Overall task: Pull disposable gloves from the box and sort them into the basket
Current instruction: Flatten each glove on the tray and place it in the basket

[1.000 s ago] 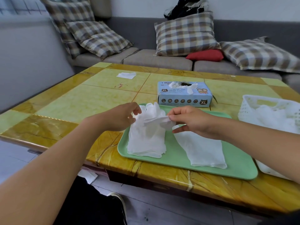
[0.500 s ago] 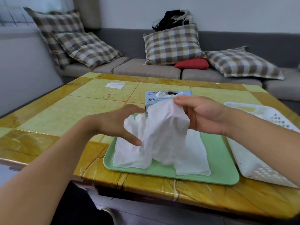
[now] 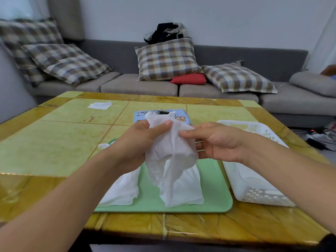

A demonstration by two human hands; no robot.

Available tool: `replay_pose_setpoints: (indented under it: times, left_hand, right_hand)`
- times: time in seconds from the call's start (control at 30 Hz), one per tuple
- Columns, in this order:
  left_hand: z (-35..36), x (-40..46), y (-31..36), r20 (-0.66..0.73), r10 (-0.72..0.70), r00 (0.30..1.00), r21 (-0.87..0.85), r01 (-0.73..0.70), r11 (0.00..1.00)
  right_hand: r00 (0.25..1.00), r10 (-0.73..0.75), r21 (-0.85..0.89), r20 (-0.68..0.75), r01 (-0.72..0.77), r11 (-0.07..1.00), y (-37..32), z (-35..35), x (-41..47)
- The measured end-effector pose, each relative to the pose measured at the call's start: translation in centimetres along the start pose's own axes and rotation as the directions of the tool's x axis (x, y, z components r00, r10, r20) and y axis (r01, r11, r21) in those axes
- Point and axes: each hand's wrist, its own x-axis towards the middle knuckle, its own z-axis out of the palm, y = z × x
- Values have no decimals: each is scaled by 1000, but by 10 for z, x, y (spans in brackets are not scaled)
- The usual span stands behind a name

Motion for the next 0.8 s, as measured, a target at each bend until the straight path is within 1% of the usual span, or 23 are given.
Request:
replay_pose_setpoints:
  times: [0.07, 0.17, 0.27, 0.3, 0.33, 0.37, 0.4, 0.43, 0.47, 0.5, 0.53, 0.57, 0.6, 0.67, 0.73, 0.8]
  left_hand:
    - [-2, -2, 4, 27, -29, 999, 22, 28, 999]
    - [-12, 9, 3, -3, -100, 995, 97, 99, 990]
    - [-14, 24, -2, -57, -180, 982, 190, 188, 964]
    - [-13, 30, -3, -82, -167, 983, 235, 182, 955]
    - [-10, 36, -1, -109, -114, 987, 260, 139, 956]
    - [-7, 41, 3, -131, -21, 991, 266, 56, 962]
    - [-4, 44, 9, -145, 99, 984, 258, -59, 964]
    - [-2, 46, 17, -143, 236, 961, 277, -190, 942]
    - [1, 45, 26, -128, 368, 921, 330, -311, 891]
    - [1, 43, 33, -94, 480, 872, 401, -408, 820]
    - [1, 41, 35, -45, 550, 834, 463, -470, 752]
    - [-2, 40, 31, 4, 569, 822, 512, -490, 705]
    - [-4, 38, 24, 43, 546, 836, 554, -475, 684]
    - [-13, 39, 1, 128, 427, 895, 645, -402, 650]
    - [-23, 39, -24, 244, 213, 946, 747, -323, 581]
    - [-26, 37, -44, 311, -1, 950, 842, -275, 464]
  right_hand:
    - [1000, -23, -12, 19, 23, 1000, 0, -6, 1]
    - [999, -36, -3, -11, 36, 999, 3, -14, 11]
    - [993, 5, -98, -122, -17, 995, 11, -17, 27]
    - [987, -9, -125, -159, -11, 992, 11, -18, 32]
    - [980, -62, -151, -190, 33, 988, 8, -20, 37]
    - [964, -156, -174, -214, 119, 978, 3, -22, 39]
    - [934, -273, -185, -230, 234, 955, -5, -24, 41]
    - [891, -384, -187, -241, 346, 919, -12, -26, 41]
    - [846, -474, -193, -244, 437, 879, -19, -27, 39]
    - [804, -544, -213, -241, 503, 838, -24, -27, 37]
    - [774, -590, -248, -231, 539, 805, -25, -27, 36]
    - [765, -606, -299, -216, 539, 787, -22, -27, 35]
    - [780, -595, -364, -192, 506, 782, -15, -27, 37]
    - [856, -505, -557, -113, 366, 746, 5, -30, 41]
    - [930, -366, -747, -21, 229, 625, 27, -34, 45]
    - [963, -258, -881, 74, 184, 437, 41, -36, 44]
